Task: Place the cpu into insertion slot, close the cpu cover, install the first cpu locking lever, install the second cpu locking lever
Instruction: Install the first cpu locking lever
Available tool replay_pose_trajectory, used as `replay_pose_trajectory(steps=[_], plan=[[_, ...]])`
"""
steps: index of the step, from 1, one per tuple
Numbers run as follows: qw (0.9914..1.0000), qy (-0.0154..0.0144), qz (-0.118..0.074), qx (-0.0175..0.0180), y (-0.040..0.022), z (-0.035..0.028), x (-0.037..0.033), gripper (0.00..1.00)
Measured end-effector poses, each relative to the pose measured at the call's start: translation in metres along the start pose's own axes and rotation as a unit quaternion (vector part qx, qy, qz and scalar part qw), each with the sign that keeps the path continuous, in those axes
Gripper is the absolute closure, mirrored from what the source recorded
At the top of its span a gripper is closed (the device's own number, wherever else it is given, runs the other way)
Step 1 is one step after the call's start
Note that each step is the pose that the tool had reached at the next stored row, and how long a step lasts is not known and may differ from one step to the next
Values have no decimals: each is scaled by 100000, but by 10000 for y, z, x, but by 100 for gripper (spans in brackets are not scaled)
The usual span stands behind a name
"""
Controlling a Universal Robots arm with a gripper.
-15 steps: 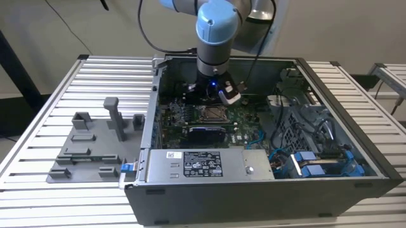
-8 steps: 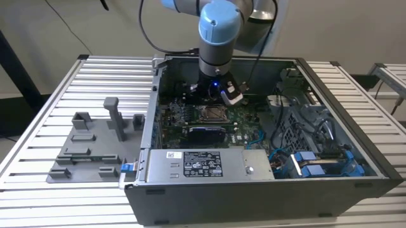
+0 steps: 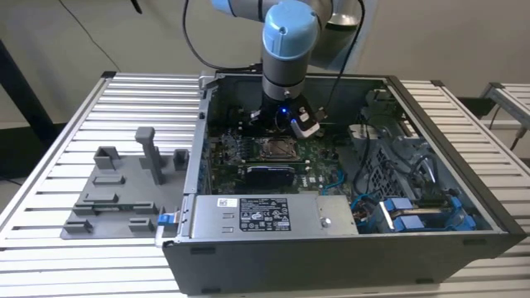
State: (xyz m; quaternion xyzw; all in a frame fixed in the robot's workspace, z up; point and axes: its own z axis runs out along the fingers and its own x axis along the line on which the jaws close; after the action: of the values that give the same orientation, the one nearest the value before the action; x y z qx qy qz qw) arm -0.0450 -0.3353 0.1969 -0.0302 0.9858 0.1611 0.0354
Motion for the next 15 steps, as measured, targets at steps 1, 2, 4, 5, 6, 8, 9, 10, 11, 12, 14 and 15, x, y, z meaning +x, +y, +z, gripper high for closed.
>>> replay_pose_trajectory(steps=[1, 2, 4, 5, 6, 8, 9, 10, 11, 12, 14, 15], plan=[[100000, -1, 5, -2, 0, 1, -5, 89], [100000, -3, 2, -1, -1, 1, -13, 89], [100000, -3, 4, -1, -2, 2, -33, 89], [100000, -1, 0, -1, -3, 3, -46, 89], [100000, -3, 1, 0, -4, 4, -58, 89], [100000, -4, 1, -3, -6, 5, -83, 89], [100000, -4, 4, -3, -7, 6, -95, 89], [100000, -3, 2, -3, -7, 7, -108, 89], [100000, -3, 4, -2, -9, 8, -131, 89], [100000, 0, 2, 0, -10, 9, -141, 89], [100000, -2, 1, -1, -11, 10, -160, 89], [100000, -4, 0, -10, -12, 11, -169, 89]])
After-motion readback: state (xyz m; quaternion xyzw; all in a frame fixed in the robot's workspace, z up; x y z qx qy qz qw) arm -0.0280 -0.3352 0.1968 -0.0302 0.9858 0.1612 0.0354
